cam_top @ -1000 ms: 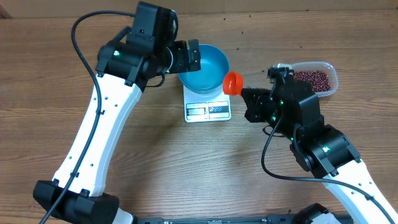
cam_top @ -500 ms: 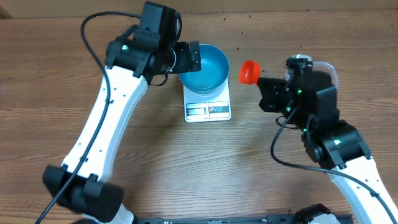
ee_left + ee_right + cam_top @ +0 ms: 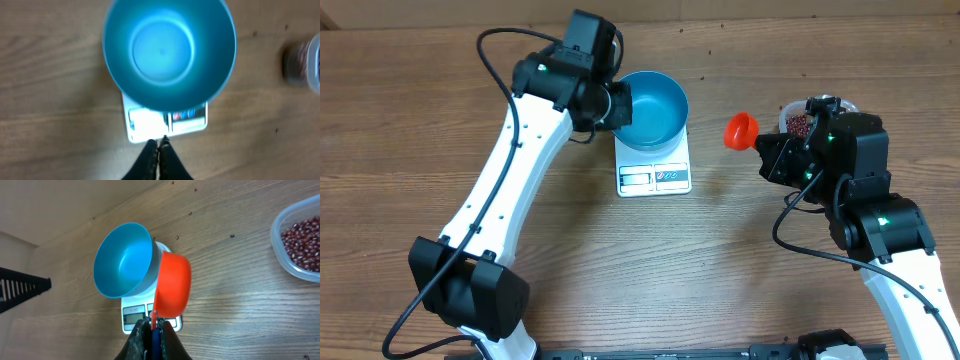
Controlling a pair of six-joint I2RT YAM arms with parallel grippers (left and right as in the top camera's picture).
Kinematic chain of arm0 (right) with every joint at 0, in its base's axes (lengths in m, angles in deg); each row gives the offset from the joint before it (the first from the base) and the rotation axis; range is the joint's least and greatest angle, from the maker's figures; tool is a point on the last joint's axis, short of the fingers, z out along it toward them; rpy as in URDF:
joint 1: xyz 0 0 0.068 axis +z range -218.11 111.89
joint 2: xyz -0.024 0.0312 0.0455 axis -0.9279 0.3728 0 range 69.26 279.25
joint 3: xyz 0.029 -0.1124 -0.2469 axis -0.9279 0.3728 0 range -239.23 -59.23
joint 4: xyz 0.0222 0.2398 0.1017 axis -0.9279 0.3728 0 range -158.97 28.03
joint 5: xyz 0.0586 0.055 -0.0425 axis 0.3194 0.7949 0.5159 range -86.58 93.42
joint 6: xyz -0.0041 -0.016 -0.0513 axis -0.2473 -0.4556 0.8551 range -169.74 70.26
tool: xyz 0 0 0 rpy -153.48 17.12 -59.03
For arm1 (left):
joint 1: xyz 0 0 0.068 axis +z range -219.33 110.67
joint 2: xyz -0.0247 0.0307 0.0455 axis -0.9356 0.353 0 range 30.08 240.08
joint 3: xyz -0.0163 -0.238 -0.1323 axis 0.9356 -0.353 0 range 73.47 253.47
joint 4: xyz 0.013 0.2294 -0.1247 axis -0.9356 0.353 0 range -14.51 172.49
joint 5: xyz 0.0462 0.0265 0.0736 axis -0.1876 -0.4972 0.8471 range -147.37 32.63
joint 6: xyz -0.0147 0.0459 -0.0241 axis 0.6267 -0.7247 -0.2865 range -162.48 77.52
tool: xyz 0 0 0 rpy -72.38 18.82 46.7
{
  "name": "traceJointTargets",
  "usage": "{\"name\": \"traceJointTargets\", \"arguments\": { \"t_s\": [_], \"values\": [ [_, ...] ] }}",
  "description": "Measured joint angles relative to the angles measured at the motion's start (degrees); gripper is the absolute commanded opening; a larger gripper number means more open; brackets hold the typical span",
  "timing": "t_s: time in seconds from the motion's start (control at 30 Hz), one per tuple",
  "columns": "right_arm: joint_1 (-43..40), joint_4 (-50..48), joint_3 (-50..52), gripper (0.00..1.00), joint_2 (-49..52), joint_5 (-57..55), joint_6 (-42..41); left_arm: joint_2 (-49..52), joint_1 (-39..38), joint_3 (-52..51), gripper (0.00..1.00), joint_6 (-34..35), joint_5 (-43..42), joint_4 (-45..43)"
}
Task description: Scoop item into bowl and weigh 150g on scale
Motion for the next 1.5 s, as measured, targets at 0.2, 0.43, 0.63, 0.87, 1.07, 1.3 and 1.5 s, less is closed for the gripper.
{"name": "traceJointTargets", "arguments": {
  "t_s": [0.2, 0.43, 0.63, 0.87, 1.07, 1.3, 1.5],
  "values": [
    [-1.22, 1.05, 0.00, 0.04, 0.00, 0.07, 0.52, 0.00, -5.20, -0.79, 0.05, 0.20, 1.42, 2.97],
    [-6.16, 2.16, 0.00, 0.04, 0.00, 0.13, 0.96, 0.00, -11.63, -13.31, 0.04, 1.42, 2.38, -7.58],
    [-7.91, 2.49, -0.02, 0.04, 0.00, 0.07, 2.12, 0.37, -14.69, -24.39, 0.05, 1.57, 4.31, -21.40],
    [-7.91, 2.54, -0.02, 0.04, 0.00, 0.13, 2.51, 0.39, -14.78, -33.03, 0.04, 1.55, 6.40, -34.75],
    [-7.91, 2.51, -0.02, 0.04, 0.00, 0.22, 2.58, 0.39, -14.78, -36.61, 0.04, 1.55, 8.07, -39.69],
    [-7.91, 2.49, -0.02, 0.04, 0.00, 0.26, 2.56, 1.03, -14.78, -36.96, 0.04, 1.55, 10.82, -41.57],
    [-7.91, 2.49, -0.02, 0.04, 0.00, 0.24, 2.56, 4.00, -14.78, -37.03, 0.04, 1.55, 11.43, -42.62]
  ]
}}
